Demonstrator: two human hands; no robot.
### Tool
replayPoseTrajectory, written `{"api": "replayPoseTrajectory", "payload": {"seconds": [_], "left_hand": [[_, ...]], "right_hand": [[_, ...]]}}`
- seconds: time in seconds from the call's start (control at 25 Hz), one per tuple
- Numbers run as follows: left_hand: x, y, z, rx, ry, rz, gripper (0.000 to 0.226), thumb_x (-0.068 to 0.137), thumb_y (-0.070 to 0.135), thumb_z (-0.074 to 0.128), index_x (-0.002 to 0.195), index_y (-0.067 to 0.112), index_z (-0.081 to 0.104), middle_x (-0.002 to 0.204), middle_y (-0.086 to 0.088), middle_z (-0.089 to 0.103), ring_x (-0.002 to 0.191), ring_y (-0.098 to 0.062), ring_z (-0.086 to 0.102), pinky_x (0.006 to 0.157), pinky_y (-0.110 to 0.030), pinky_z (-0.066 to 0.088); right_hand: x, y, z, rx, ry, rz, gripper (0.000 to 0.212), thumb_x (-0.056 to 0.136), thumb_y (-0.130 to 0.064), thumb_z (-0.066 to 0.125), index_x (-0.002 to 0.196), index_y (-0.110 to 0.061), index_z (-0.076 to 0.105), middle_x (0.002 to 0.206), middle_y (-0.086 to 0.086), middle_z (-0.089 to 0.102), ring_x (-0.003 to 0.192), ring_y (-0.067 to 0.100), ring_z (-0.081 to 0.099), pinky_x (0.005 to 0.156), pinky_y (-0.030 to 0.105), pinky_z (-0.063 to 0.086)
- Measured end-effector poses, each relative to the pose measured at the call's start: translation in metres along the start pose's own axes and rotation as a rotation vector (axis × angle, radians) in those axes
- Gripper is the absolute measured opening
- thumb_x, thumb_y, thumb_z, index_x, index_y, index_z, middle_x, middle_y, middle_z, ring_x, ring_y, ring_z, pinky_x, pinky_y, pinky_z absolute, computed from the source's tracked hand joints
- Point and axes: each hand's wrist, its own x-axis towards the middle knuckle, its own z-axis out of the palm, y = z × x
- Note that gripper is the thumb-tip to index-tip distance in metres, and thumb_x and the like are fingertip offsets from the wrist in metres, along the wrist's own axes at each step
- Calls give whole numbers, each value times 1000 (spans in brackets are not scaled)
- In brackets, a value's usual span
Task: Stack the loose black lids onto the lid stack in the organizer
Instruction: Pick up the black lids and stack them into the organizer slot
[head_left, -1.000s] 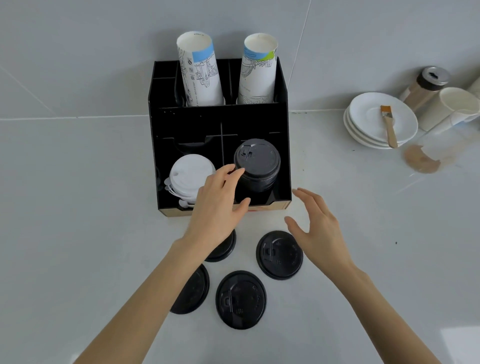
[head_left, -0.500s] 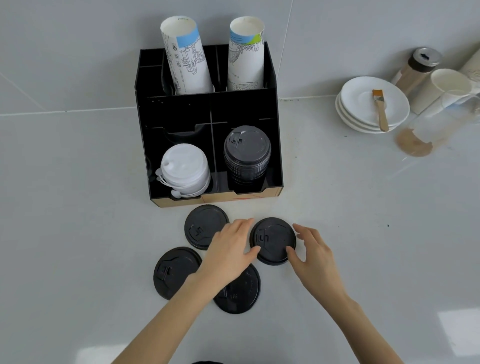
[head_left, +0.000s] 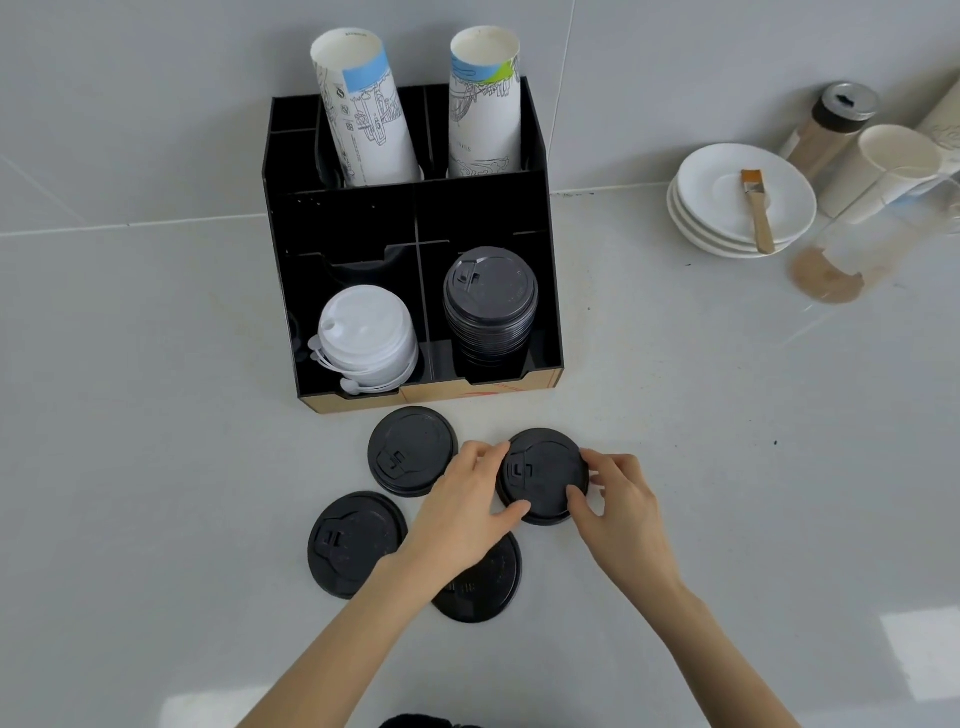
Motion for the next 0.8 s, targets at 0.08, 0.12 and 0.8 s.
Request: {"api": "replayPoseTrajectory", "payload": {"seconds": [0.08,0.12,0.8], "left_hand": [[-2,1,-4,-29,8,14,67,82,36,58,136,20,22,131,-4,35,117,-18,42,98,-32,40],[-2,1,-6,-34,18,20,70,80,37,59,136,20,21,131,-4,34,116,-18,43,98,-33,40],[10,14,-82,-65,342,174,74,73,35,67,134,18,28,126,-3,38,109,-12,43,92,-23,33]], "right_hand": [[1,-6,-3,39,16,-7,39,84,-16,56,122,-15,47,108,2,44,97,20,53,83,29,43],[1,-9,-5,53,24,-15,38,84,-15,56,121,-15,48,106,0,43,94,19,53,83,28,44],[31,-75,-47,76,38,-332,61,73,-28,70,126,-22,43,110,-7,36,95,8,45,78,6,33]]}}
